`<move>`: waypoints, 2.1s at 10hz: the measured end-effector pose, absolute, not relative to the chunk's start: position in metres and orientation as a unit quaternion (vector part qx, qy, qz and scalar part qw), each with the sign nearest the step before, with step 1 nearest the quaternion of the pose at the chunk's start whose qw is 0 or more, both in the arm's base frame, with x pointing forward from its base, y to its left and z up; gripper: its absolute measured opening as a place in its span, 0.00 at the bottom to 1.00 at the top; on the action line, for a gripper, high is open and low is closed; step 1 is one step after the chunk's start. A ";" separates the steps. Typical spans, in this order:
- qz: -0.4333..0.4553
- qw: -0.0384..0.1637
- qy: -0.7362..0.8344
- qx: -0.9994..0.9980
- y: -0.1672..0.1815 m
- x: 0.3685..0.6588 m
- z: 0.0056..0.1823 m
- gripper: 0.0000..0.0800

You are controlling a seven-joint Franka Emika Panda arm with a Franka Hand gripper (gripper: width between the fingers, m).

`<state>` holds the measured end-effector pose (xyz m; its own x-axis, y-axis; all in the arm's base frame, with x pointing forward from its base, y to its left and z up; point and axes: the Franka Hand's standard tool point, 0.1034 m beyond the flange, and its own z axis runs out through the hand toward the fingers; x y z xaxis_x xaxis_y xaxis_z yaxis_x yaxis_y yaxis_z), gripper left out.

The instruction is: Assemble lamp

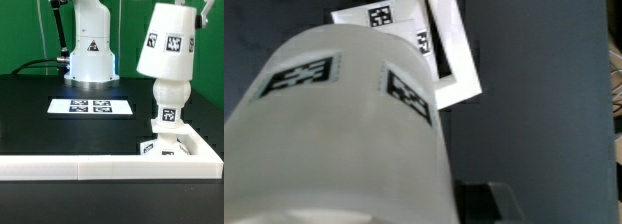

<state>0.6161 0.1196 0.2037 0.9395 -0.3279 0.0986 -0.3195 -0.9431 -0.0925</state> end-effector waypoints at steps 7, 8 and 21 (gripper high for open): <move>-0.072 0.022 0.136 -0.988 0.123 0.622 0.152 0.06; -0.077 0.021 0.136 -0.988 0.122 0.623 0.146 0.06; -0.072 -0.018 0.149 -0.986 0.131 0.600 0.160 0.87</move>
Offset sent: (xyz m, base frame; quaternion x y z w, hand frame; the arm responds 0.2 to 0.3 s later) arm 0.0062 -0.0029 -0.0309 -0.0022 0.0405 -0.0662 0.9970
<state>0.5997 0.1306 0.1595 0.9453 -0.2910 0.1474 -0.2962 -0.9550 0.0140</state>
